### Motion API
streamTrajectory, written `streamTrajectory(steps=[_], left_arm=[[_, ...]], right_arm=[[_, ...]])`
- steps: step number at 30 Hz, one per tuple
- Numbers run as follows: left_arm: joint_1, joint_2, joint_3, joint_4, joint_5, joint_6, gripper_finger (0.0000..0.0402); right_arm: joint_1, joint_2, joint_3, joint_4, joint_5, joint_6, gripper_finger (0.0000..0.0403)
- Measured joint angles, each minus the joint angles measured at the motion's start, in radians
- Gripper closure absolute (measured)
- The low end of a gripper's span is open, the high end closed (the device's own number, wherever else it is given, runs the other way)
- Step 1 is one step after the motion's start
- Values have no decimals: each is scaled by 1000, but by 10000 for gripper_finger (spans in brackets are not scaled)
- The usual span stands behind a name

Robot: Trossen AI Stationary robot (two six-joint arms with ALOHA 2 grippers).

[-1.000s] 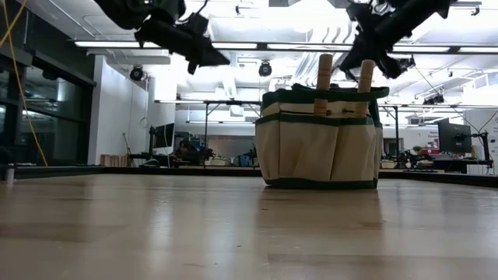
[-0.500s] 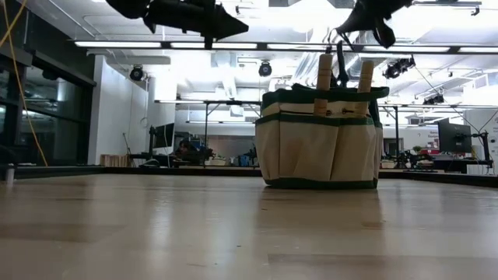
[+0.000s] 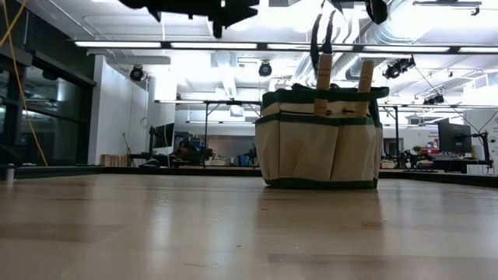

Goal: Pick & Place Garden tools in Gardening bag
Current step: Put the shear scissor into the gardening bag

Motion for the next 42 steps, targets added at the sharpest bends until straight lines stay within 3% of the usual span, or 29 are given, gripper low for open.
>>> streamTrajectory(steps=[8, 16, 31, 42], left_arm=[[-29, 0, 204, -232, -37, 63, 213], [-27, 0, 374, -425, -37, 82, 206], [-27, 3, 431, -499, 111, 55, 206], [-27, 8, 431, -595, 117, 54, 206]], right_arm=[[123, 67, 71, 15, 81, 11, 399], [220, 174, 188, 29, 158, 9, 399], [352, 401, 358, 102, 278, 22, 399], [386, 446, 393, 122, 333, 40, 399]])
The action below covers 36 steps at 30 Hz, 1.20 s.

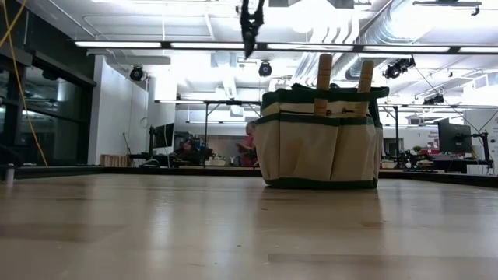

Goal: Pick & Place Garden tools in Gardening bag
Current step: Put the shear scissor into the gardening bag

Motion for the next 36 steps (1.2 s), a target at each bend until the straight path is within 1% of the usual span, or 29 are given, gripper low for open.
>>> streamTrajectory(steps=[11, 14, 18, 23, 27, 36], left_arm=[[0, 6, 0, 6, 24, -30, 206], [-15, 23, 0, 17, 25, -60, 206], [-37, 45, 0, 21, 26, -63, 206], [-49, 51, 0, 38, 20, -63, 206], [-53, 50, 0, 67, -11, -64, 206], [-52, 62, 0, 84, -18, -93, 206]], right_arm=[[11, 2, 0, 6, 9, 3, 399], [11, 2, 0, 6, 10, 1, 399], [10, 2, 0, 6, 10, -12, 399], [10, 2, 0, -5, 2, -16, 399], [10, 2, 0, -22, 3, -16, 399], [12, 2, 0, -33, -1, -21, 399]])
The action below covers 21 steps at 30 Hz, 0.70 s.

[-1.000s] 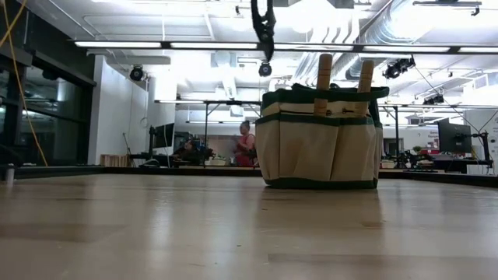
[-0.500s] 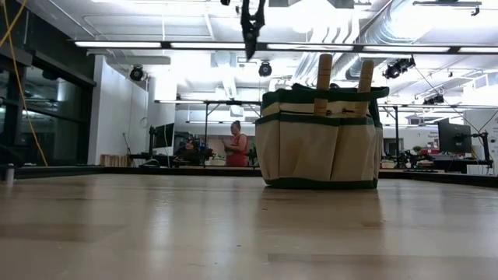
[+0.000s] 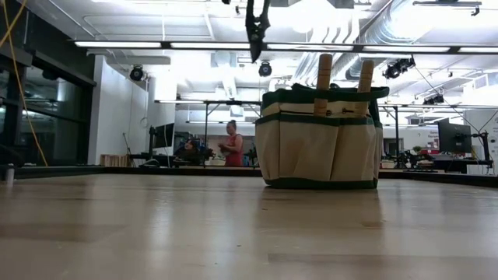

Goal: Pick & Place Garden tools in Gardening bag
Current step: Put the shear scissor into the gardening bag

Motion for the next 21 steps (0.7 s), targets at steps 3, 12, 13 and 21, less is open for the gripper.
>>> streamTrajectory(steps=[3, 12, 13, 21], left_arm=[[0, 0, 0, -2, -6, -11, 206], [0, 0, 0, 6, -13, -15, 229], [0, 0, 0, 6, -17, -15, 234], [0, 0, 0, 6, -39, -15, 278]], right_arm=[[5, 0, 0, -1, 5, -2, 399], [4, 0, 0, 1, -6, -3, 399], [4, 0, 0, 1, -6, -3, 399], [4, 0, 0, 1, -16, -4, 399]])
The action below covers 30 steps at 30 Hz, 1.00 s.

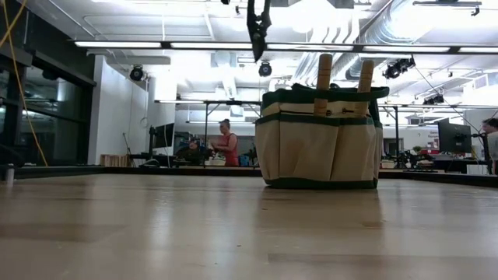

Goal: Pick & Place Garden tools in Gardening bag
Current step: Put the shear scissor into the gardening bag

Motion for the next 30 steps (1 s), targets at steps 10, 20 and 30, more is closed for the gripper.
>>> streamTrajectory(steps=[10, 20, 30], left_arm=[[0, 11, 0, 8, 4, -43, 304], [1, 11, 0, 5, 4, -40, 359], [0, 13, 0, 2, 8, -40, 395]], right_arm=[[0, -1, 0, -6, -8, -2, 399], [0, -1, 0, -7, -14, -2, 399], [1, -1, 0, -18, -14, -1, 399]])
